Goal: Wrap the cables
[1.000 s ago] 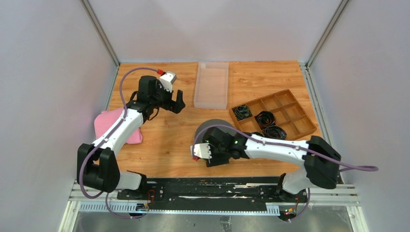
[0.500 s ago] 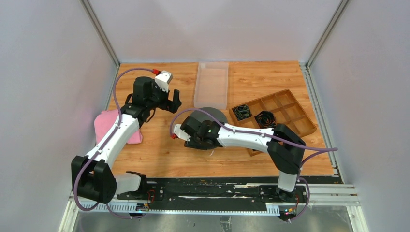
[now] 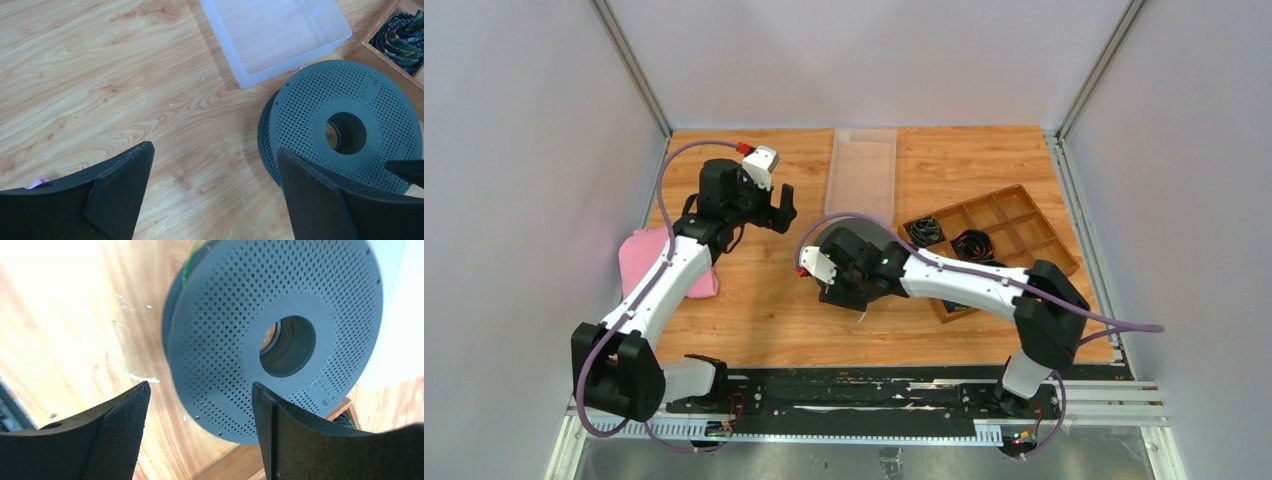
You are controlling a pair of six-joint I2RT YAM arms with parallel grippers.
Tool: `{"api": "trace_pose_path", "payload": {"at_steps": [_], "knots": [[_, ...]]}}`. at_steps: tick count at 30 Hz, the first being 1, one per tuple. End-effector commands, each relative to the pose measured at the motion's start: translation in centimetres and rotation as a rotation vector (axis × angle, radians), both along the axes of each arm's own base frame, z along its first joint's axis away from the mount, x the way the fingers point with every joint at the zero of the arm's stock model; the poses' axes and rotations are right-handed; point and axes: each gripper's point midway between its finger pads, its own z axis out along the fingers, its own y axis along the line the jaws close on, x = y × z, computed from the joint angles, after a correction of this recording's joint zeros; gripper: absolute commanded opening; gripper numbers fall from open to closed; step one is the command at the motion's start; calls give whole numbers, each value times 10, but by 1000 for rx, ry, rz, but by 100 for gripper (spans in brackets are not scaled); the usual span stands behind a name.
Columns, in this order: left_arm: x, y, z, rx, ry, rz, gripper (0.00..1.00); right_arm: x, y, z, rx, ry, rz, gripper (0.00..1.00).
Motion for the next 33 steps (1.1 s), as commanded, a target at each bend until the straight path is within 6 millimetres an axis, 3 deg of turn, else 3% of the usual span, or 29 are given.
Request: {"api": "trace_pose_path", "payload": {"at_steps": [1, 5, 9, 12, 16, 19, 25, 30, 33], "knots": [[3, 9, 11, 4, -28, 37, 98, -26, 2, 32, 91, 53, 140, 74], [5, 16, 19, 5, -48, 59, 98, -26, -11, 50, 142, 38, 163, 75], [7, 27, 29, 7, -84, 101, 98, 17, -39, 81, 258, 4, -18, 75], [10, 37, 36, 9, -113, 148, 98, 58, -74, 107, 360, -29, -220, 75], [14, 52, 45, 12, -137, 223, 98, 111, -142, 129, 448, -83, -529, 76], [14, 63, 52, 9, -154, 271, 98, 131, -182, 135, 477, -108, -703, 76], [13, 82, 70, -16, -224, 337, 98, 144, -231, 153, 462, -266, -857, 76], [9, 79, 90, -33, -288, 302, 98, 138, -251, 181, 488, -424, -889, 83], [3, 77, 95, -68, -338, 303, 98, 133, -257, 186, 510, -473, -888, 87]]}}
